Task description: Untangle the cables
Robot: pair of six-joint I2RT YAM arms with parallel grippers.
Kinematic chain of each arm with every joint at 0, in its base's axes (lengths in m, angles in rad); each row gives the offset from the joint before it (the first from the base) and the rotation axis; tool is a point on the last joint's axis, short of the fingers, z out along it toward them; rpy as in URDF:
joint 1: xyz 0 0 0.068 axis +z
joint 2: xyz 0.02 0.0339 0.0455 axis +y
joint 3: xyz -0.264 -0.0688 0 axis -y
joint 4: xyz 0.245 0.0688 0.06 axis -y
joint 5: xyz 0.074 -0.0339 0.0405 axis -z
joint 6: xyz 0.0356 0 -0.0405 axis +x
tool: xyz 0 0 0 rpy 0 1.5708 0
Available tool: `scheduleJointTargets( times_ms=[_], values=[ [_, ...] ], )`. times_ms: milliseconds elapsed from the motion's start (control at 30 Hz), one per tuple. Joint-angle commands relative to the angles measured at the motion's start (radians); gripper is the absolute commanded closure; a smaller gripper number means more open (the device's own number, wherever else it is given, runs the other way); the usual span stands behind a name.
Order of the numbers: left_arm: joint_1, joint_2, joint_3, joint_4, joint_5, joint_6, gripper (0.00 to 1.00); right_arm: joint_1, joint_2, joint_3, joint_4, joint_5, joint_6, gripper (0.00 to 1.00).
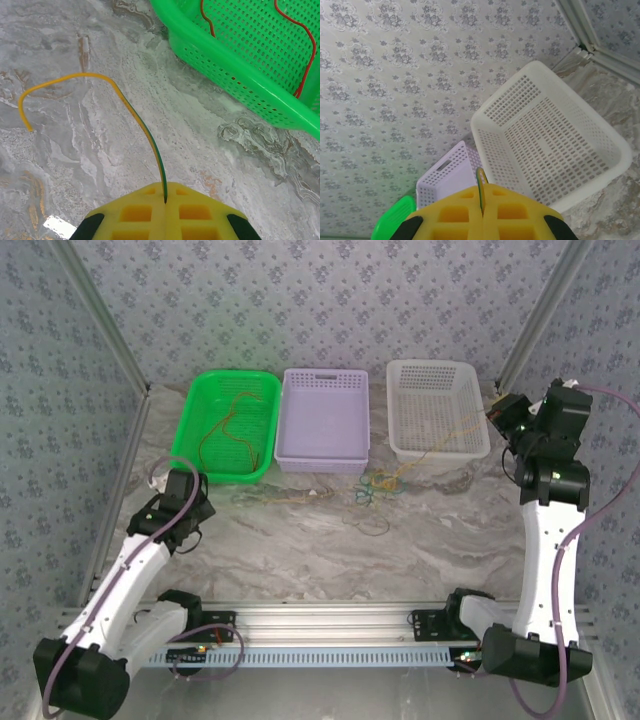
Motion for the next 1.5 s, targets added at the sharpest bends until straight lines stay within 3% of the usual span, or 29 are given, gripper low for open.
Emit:
scheduleJointTargets(
  times_ms=[0, 200, 367, 600, 633, 733, 867, 1033, 1233, 1467],
  values=[
    [0.006, 0.005, -0.015, 0.004, 0.03, 0.018, 1.0, -0.001, 0.002, 0.045, -0.004, -0.042, 0.023, 1.0],
    [0.006, 0.03, -0.016, -0.001, 0.012, 0.013, 1.0, -0.016, -0.01, 0.073, -0.005, -0.022, 0.014, 1.0],
    [-0.003, 0.076, -0.021, 0.068, 0.115, 0.014, 1.0, 0.021, 0.012, 0.111, 0.04, -0.108, 0.025, 1.0],
    [-0.176, 0.235, 0.027, 0.162, 0.168, 0.017, 1.0, 0.182, 0.021, 0.119, 0.122, -0.145, -0.033, 1.0],
    [-0.21, 0.26, 0.046, 0.164, 0.165, 0.02, 0.96, 0.213, 0.026, 0.126, 0.12, -0.142, -0.05, 1.0],
    [-0.294, 0.282, 0.085, 0.169, 0.14, 0.011, 0.63, 0.298, 0.036, 0.137, 0.107, -0.138, -0.088, 1.0],
    [-0.397, 0.221, 0.137, 0.193, 0.118, 0.032, 0.47, 0.371, 0.039, 0.122, 0.094, -0.145, -0.139, 1.0],
    [-0.53, 0.22, 0.232, 0.295, 0.21, 0.187, 0.39, 0.409, 0.039, 0.102, 0.099, -0.171, -0.16, 1.0],
    [-0.687, 0.4, 0.306, 0.525, 0.341, 0.342, 0.34, 0.425, 0.048, 0.121, 0.106, -0.226, -0.152, 1.0],
    [-0.721, 0.619, 0.401, 0.739, 0.41, 0.449, 0.29, 0.424, 0.045, 0.178, 0.053, -0.286, -0.173, 1.0]
  ],
)
